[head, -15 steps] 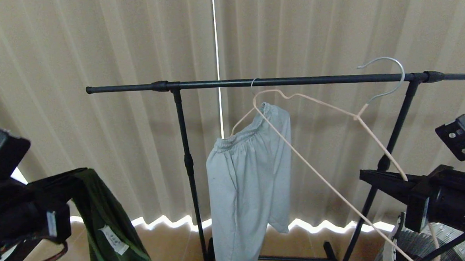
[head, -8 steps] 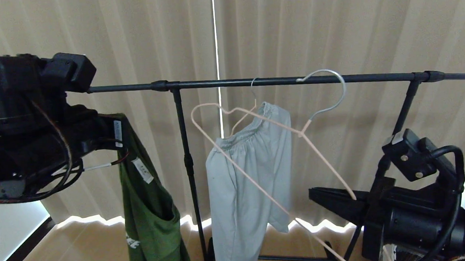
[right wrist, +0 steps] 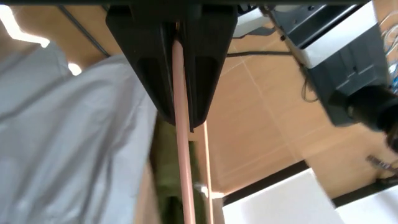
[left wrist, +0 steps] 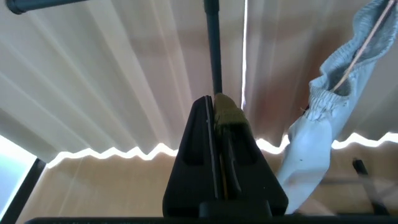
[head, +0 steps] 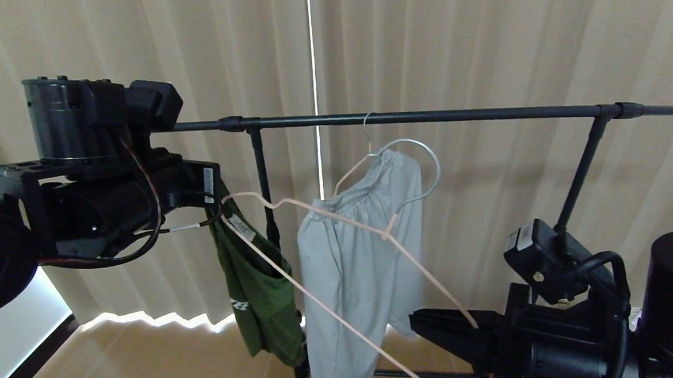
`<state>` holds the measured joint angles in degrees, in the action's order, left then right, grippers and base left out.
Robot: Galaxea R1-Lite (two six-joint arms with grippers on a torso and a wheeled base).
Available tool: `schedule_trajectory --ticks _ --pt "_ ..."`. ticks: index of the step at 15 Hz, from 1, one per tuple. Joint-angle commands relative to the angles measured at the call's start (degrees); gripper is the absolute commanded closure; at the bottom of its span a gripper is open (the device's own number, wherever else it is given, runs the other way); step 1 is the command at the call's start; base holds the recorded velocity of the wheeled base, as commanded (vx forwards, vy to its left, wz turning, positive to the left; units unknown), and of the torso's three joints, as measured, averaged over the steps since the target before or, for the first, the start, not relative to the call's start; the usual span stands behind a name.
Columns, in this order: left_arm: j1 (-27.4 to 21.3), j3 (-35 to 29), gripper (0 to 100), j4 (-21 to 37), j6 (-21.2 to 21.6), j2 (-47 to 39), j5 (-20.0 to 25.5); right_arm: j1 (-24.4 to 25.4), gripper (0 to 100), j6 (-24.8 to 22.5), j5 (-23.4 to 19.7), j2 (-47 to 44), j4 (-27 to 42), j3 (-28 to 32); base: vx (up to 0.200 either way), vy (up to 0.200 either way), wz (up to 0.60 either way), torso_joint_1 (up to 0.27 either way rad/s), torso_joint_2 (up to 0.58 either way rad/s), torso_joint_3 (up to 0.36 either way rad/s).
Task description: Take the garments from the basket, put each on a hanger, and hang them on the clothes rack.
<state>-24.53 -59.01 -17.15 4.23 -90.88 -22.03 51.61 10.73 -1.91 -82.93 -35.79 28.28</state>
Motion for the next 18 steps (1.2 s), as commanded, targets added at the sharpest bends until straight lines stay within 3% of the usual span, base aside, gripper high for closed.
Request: schedule_trajectory --ticks 1,5,12,18 --pt "-0.61 0.04 100 -0.07 -0.01 0.0 -0.3 0.5 100 -0.01 0.07 -1.53 0.02 0.81 0.0 0.0 0.0 0.0 0.0 0.0" --pt "-1.84 0.83 100 -0.07 0.08 1.5 -2.76 0.42 100 -0.09 0.6 -4.08 0.11 3.97 0.0 0.0 0.0 0.0 0.0 0.0" --pt "-2.1 3.82 100 -0.07 0.08 5.19 -2.76 0.24 100 -0.01 0.95 -9.44 0.11 8.98 0.0 0.0 0.0 0.0 0.0 0.0" --pt "-5.97 6.98 100 -0.07 0.16 11.34 -2.84 -0.02 100 -0.09 1.83 -17.17 0.9 16.98 0.0 0.0 0.0 0.0 0.0 0.0"
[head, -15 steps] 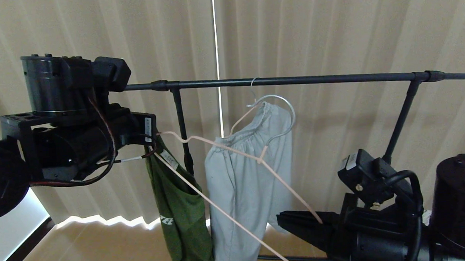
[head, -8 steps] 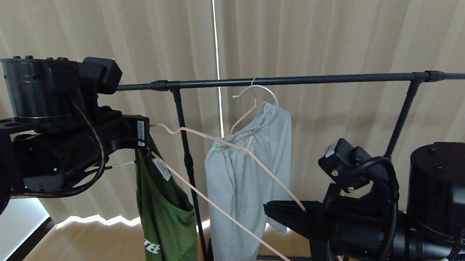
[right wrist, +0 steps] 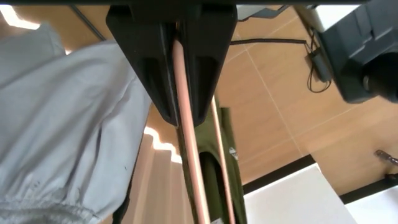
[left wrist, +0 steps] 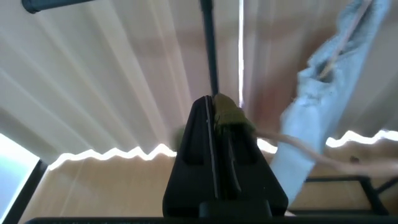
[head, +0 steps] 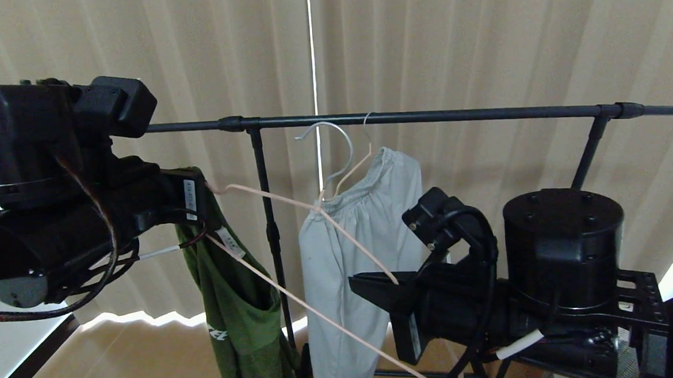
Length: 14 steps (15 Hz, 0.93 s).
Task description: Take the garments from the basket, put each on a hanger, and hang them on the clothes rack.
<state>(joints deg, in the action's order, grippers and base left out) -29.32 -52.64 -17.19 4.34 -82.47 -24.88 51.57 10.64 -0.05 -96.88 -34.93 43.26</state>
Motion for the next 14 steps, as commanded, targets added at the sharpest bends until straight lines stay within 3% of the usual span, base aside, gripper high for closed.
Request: schedule_trajectory --ticks 1,5,10,14 --pt "-1.88 0.7 100 0.05 0.05 3.63 0.01 -0.06 100 -0.01 -0.04 -4.11 0.03 3.05 0.0 0.0 0.0 0.0 0.0 0.0" --pt "-8.47 1.66 100 -0.13 -0.03 5.21 0.36 -0.33 100 -0.01 0.93 -7.18 0.39 7.54 0.0 0.0 0.0 0.0 0.0 0.0" --pt "-14.98 1.93 100 -1.18 0.23 5.04 0.97 -1.38 100 0.08 1.02 -7.45 1.09 8.85 0.0 0.0 0.0 0.0 0.0 0.0" --pt "-17.26 4.04 100 -1.09 0.14 6.97 8.18 -2.61 100 0.08 1.1 -7.1 1.09 9.03 0.0 0.0 0.0 0.0 0.0 0.0"
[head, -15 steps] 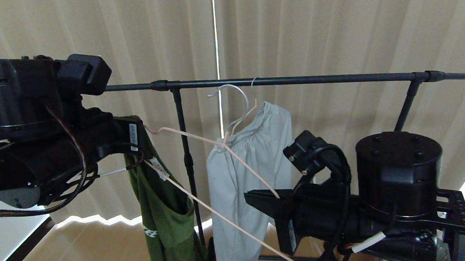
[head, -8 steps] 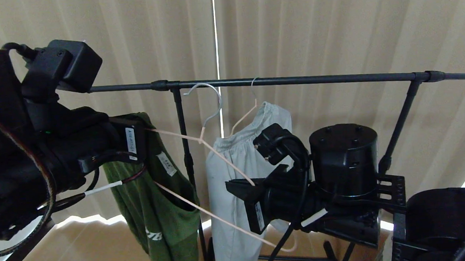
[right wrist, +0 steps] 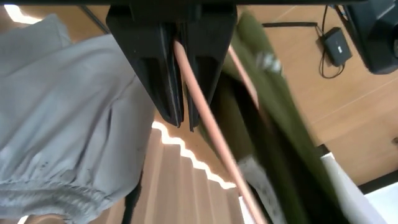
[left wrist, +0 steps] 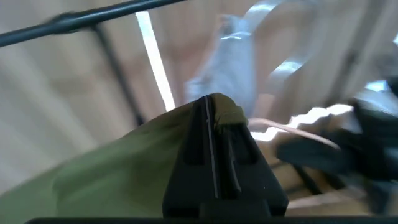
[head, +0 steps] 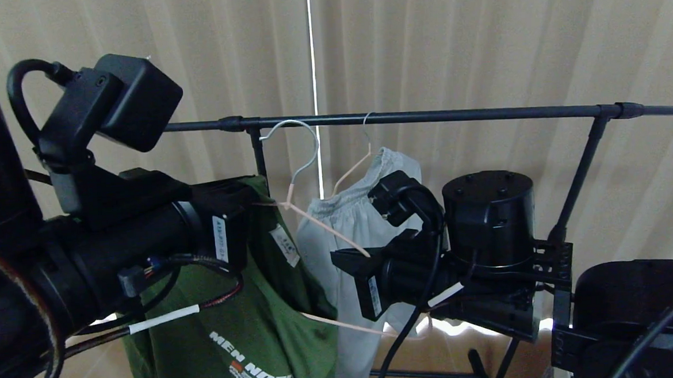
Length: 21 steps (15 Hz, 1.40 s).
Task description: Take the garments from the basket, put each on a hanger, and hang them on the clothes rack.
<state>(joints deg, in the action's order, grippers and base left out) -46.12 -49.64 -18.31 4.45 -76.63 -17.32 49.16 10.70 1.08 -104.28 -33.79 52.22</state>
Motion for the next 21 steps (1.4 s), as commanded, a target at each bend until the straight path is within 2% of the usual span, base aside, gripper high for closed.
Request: schedule_trajectory --ticks 1,2,8,10,12,17,18,20,21 --pt "-0.47 2.88 100 0.03 0.12 2.1 4.32 -0.82 100 0.02 0.23 0.48 -0.05 0.07 0.0 0.0 0.0 0.0 0.0 0.0" --pt "-0.38 3.85 100 0.03 0.3 3.07 5.72 -1.18 100 0.02 0.32 0.74 -0.05 0.07 0.0 0.0 0.0 0.0 0.0 0.0" --pt "0.41 6.66 100 0.12 0.82 2.8 6.07 -2.67 100 -0.07 0.41 1.97 -0.05 0.25 0.0 0.0 0.0 0.0 0.0 0.0" --pt "3.84 7.1 100 0.2 4.25 1.75 5.98 -2.93 100 0.02 0.32 2.5 -0.05 0.33 0.0 0.0 0.0 0.0 0.0 0.0" --pt "6.13 7.63 100 0.03 5.66 0.78 5.98 -2.93 100 -0.07 0.41 3.03 -0.05 0.69 0.0 0.0 0.0 0.0 0.0 0.0" --pt "6.13 7.72 100 0.03 5.92 0.52 6.07 -2.93 100 -0.07 1.38 3.12 -0.05 0.6 0.0 0.0 0.0 0.0 0.0 0.0" --pt "6.13 7.54 0 -0.06 5.83 0.43 6.25 -2.93 100 -0.07 1.55 3.03 -0.05 0.69 0.0 0.0 0.0 0.0 0.0 0.0" --pt "6.04 7.28 0 -0.23 5.92 0.52 7.04 -3.11 100 -0.07 1.73 3.03 -0.05 0.77 0.0 0.0 0.0 0.0 0.0 0.0" --pt "6.04 7.8 0 -2.43 5.83 0.69 9.94 -4.16 100 -0.07 1.99 2.68 -0.05 1.21 0.0 0.0 0.0 0.0 0.0 0.0"
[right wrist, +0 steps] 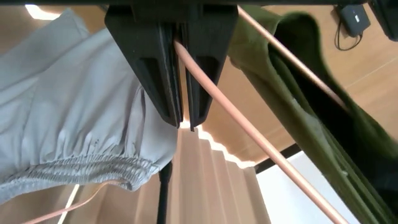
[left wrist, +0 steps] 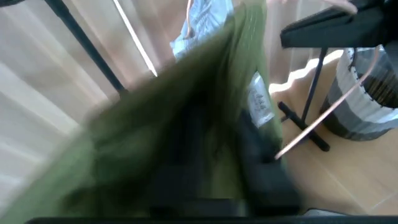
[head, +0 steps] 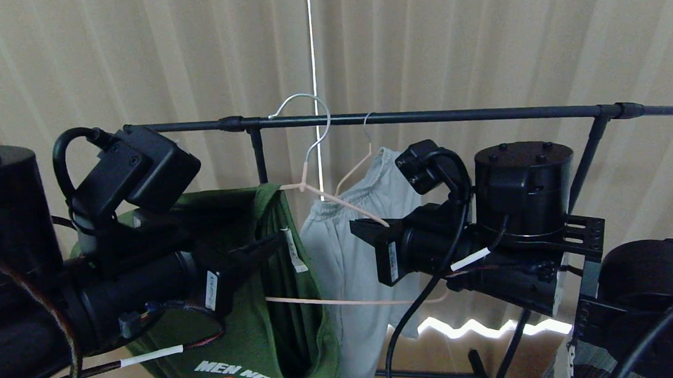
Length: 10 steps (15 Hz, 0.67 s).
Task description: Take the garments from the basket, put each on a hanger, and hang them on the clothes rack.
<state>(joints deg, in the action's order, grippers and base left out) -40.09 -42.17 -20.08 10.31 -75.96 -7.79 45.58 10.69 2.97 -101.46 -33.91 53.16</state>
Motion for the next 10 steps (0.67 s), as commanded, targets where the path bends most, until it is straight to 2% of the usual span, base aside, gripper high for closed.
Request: schedule_trajectory --ticks 1,3,10 --pt "0.02 0.95 0 -2.07 -0.21 0.11 2.52 -1.11 100 -0.06 0.19 -0.32 0.16 0.63 0.0 0.0 0.0 0.0 0.0 0.0" --pt "0.1 2.44 0 -4.97 0.15 0.29 4.71 -2.69 100 -0.14 0.63 -0.4 0.16 0.8 0.0 0.0 0.0 0.0 0.0 0.0" --pt "0.1 3.58 0 -8.22 0.23 2.4 4.89 -9.55 100 -0.85 1.07 1.27 0.16 0.45 0.0 0.0 0.0 0.0 0.0 0.0"
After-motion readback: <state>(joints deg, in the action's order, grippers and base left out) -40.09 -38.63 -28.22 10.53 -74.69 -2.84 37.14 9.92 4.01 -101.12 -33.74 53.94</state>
